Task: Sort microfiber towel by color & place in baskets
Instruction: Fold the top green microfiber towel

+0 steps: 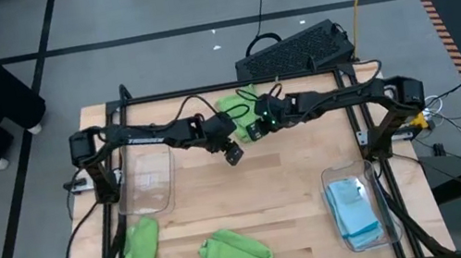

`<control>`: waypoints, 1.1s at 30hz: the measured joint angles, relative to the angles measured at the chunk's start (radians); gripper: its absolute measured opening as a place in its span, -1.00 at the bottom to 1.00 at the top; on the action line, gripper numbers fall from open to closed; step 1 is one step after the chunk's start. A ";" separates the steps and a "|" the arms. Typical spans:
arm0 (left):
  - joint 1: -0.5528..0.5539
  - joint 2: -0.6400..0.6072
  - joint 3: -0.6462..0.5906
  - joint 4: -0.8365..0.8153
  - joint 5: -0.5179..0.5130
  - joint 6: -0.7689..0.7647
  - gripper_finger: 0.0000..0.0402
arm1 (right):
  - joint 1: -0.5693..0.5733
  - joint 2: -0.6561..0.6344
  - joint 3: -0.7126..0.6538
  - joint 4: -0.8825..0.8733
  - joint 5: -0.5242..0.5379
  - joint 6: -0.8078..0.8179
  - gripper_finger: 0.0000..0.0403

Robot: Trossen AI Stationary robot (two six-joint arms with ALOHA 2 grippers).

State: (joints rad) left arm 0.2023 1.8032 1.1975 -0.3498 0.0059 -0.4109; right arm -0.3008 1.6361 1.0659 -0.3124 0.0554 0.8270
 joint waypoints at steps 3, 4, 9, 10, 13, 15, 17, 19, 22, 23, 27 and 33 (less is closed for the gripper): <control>-0.002 -0.028 0.000 -0.032 -0.011 0.001 0.13 | 0.000 0.033 -0.037 0.063 -0.026 -0.005 -0.39; -0.002 -0.040 0.000 -0.028 -0.013 0.011 0.13 | 0.000 0.052 -0.039 0.083 -0.006 -0.018 -0.30; -0.002 -0.116 0.002 -0.065 -0.064 0.047 0.13 | -0.001 0.176 0.029 0.120 0.054 -0.071 -0.10; -0.001 -0.134 0.002 -0.095 -0.082 0.050 0.13 | 0.004 0.200 0.046 0.113 0.057 -0.077 -0.10; 0.000 -0.182 0.002 -0.131 -0.126 0.063 0.13 | 0.018 0.248 0.074 0.100 0.101 -0.079 -0.12; 0.000 -0.210 0.001 -0.168 -0.153 0.067 0.13 | 0.023 0.268 0.074 0.093 0.123 -0.064 -0.15; 0.000 -0.227 0.001 -0.172 -0.179 0.068 0.13 | 0.020 0.270 0.069 0.084 0.128 -0.049 -0.19; 0.000 -0.236 0.002 -0.179 -0.190 0.068 0.13 | 0.019 0.269 0.059 0.083 0.131 -0.050 -0.25; 0.000 -0.234 0.002 -0.171 -0.191 0.069 0.13 | 0.019 0.266 0.055 0.084 0.128 -0.059 -0.39; 0.000 -0.232 0.002 -0.169 -0.191 0.074 0.13 | 0.019 0.266 0.055 0.088 0.117 -0.065 -0.46; 0.000 -0.198 -0.001 -0.144 -0.191 0.123 0.13 | 0.019 0.268 0.053 0.138 0.023 -0.067 -0.78; -0.005 -0.151 0.001 -0.121 -0.190 0.095 0.13 | 0.021 0.245 0.054 0.181 -0.062 -0.087 -0.93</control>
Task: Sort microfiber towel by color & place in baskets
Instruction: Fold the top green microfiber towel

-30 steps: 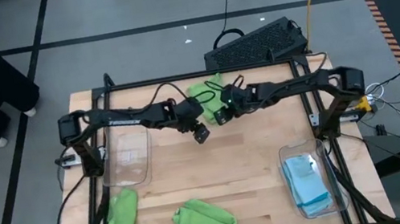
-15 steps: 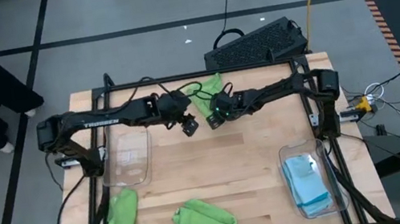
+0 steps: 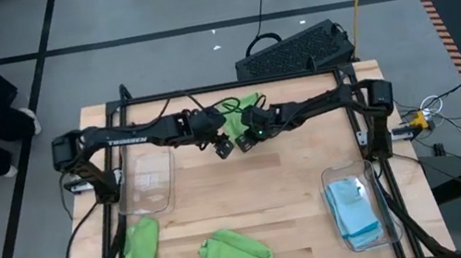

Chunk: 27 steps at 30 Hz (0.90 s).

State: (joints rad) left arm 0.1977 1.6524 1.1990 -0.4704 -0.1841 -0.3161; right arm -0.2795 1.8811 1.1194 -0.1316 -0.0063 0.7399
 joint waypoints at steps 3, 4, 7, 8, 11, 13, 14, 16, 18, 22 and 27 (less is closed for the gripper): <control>-0.004 0.006 -0.003 -0.047 0.033 0.011 0.13 | 0.000 -0.025 -0.002 -0.038 0.001 -0.009 -0.93; -0.007 0.007 -0.002 -0.037 0.051 0.020 0.13 | 0.000 -0.038 -0.002 -0.045 0.001 -0.016 -0.94; -0.021 0.008 -0.001 -0.031 0.062 0.052 0.13 | -0.001 -0.077 -0.001 -0.051 0.001 -0.040 -0.98; -0.028 0.008 -0.001 -0.018 0.061 0.067 0.13 | -0.001 -0.089 0.000 -0.054 0.003 -0.051 -0.98; -0.044 0.008 -0.032 0.101 0.062 0.098 0.13 | -0.002 -0.115 -0.001 -0.056 0.005 -0.074 -0.97; -0.049 0.008 -0.080 0.207 0.079 0.088 0.13 | -0.005 -0.132 -0.001 -0.062 0.005 -0.079 -0.97; -0.049 0.008 -0.106 0.259 0.082 0.074 0.13 | -0.006 -0.137 -0.001 -0.062 0.005 -0.079 -0.97; -0.048 0.008 -0.160 0.362 0.080 0.054 0.13 | -0.007 -0.143 0.000 -0.068 0.005 -0.079 -0.97; -0.046 0.008 -0.210 0.440 0.048 0.053 0.13 | -0.007 -0.144 -0.002 -0.072 0.005 -0.079 -0.98; -0.046 0.009 -0.289 0.534 -0.046 0.117 0.13 | -0.007 -0.150 -0.002 -0.068 0.002 -0.079 -0.98; -0.046 0.009 -0.350 0.626 -0.069 0.188 0.13 | -0.007 -0.166 -0.002 -0.065 0.000 -0.074 -0.98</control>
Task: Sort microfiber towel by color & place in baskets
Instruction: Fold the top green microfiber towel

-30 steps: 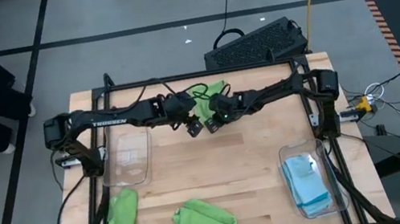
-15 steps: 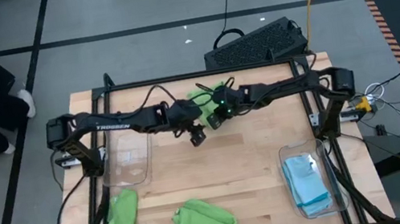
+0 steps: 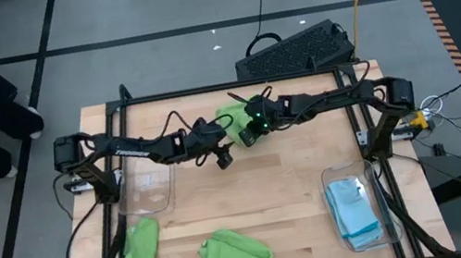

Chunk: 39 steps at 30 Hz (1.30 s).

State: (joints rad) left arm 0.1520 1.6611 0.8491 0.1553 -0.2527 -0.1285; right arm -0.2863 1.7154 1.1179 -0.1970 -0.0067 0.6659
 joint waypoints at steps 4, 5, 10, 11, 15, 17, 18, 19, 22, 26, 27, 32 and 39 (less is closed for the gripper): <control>0.000 0.004 -0.024 0.076 0.000 0.001 0.13 | 0.000 -0.016 0.000 0.005 0.001 0.002 -0.98; 0.000 0.005 -0.028 0.092 0.000 -0.003 0.13 | 0.000 -0.021 0.000 0.005 0.001 0.002 -0.98; 0.000 0.005 -0.030 0.145 -0.001 -0.042 0.13 | 0.000 -0.040 0.000 0.023 0.002 0.002 -0.98; 0.002 0.005 -0.030 0.144 -0.001 -0.050 0.13 | 0.000 -0.043 0.000 0.031 0.002 0.002 -0.98; 0.009 0.005 -0.030 0.145 -0.003 -0.068 0.13 | 0.000 -0.055 0.001 0.073 0.002 0.003 -0.98; 0.011 0.019 -0.030 0.180 -0.004 -0.079 0.13 | 0.000 -0.060 0.001 0.076 0.003 0.003 -0.98; 0.011 0.026 -0.029 0.202 -0.004 -0.089 0.13 | 0.000 -0.061 0.001 0.085 0.003 0.003 -0.98; 0.011 0.033 -0.031 0.216 -0.004 -0.093 0.13 | 0.000 -0.061 0.001 0.090 0.003 0.003 -0.98; 0.011 0.082 -0.026 0.340 0.004 -0.095 0.13 | 0.000 -0.061 0.001 0.101 0.002 0.003 -0.98; 0.011 0.125 -0.025 0.382 0.039 -0.124 0.13 | 0.000 -0.061 0.001 0.094 0.000 0.003 -0.98; 0.011 0.127 -0.025 0.381 0.039 -0.135 0.13 | 0.000 -0.061 0.001 0.094 -0.006 0.003 -0.98; 0.017 0.130 -0.025 0.389 0.029 -0.135 0.13 | 0.000 -0.061 0.001 0.095 -0.050 -0.005 -0.98; 0.041 0.130 -0.025 0.397 0.067 -0.135 0.13 | 0.001 -0.061 0.001 0.077 -0.104 -0.064 -0.98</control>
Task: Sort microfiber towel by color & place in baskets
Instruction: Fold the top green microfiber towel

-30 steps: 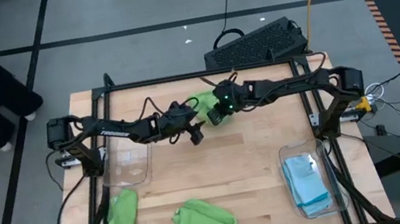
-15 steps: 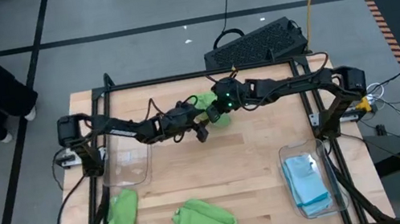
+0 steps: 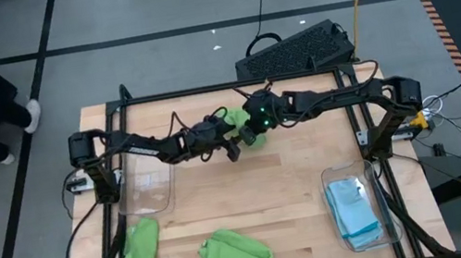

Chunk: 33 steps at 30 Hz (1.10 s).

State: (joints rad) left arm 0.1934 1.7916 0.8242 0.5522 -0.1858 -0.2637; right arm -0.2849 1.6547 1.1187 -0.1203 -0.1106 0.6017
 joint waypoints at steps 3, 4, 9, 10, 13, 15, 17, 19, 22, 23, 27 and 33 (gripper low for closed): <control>0.011 0.000 0.000 -0.002 0.041 -0.001 0.13 | 0.001 0.000 0.000 -0.039 0.002 -0.022 -0.98; 0.014 0.000 0.000 -0.002 0.059 -0.003 0.13 | 0.001 0.000 0.000 -0.052 0.002 -0.030 -0.98; 0.030 -0.004 0.000 -0.003 0.147 -0.003 0.13 | -0.003 0.000 0.000 -0.118 0.009 -0.055 -0.98; 0.031 -0.004 0.000 -0.002 0.163 -0.003 0.13 | -0.004 0.001 0.000 -0.122 0.009 -0.062 -0.98; 0.033 -0.004 0.000 -0.002 0.191 0.010 0.13 | -0.004 0.001 0.000 -0.118 0.010 -0.072 -0.98; 0.033 -0.005 0.000 -0.007 0.192 0.032 0.13 | -0.004 0.001 0.000 -0.117 0.010 -0.072 -0.98; 0.033 -0.005 0.000 -0.015 0.177 0.045 0.13 | -0.004 0.001 0.000 -0.116 0.010 -0.072 -0.98; 0.036 -0.005 0.000 -0.019 0.148 0.044 0.13 | -0.004 0.001 0.000 -0.111 0.009 -0.072 -0.98; 0.044 -0.005 0.000 -0.019 0.129 0.040 0.13 | -0.004 0.001 0.000 -0.079 0.006 -0.072 -0.98; 0.046 -0.005 0.000 -0.019 0.132 0.033 0.13 | -0.004 0.001 0.000 -0.066 0.006 -0.072 -0.98; 0.056 -0.005 0.000 -0.012 0.239 -0.032 0.13 | -0.004 0.001 0.000 -0.041 0.006 -0.072 -0.98; 0.046 -0.005 0.000 -0.008 0.196 -0.046 0.13 | -0.004 0.001 0.000 -0.018 0.005 -0.072 -0.98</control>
State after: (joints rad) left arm 0.2395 1.7866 0.8246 0.5446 0.0097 -0.3096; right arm -0.2890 1.6556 1.1187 -0.1380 -0.1053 0.5296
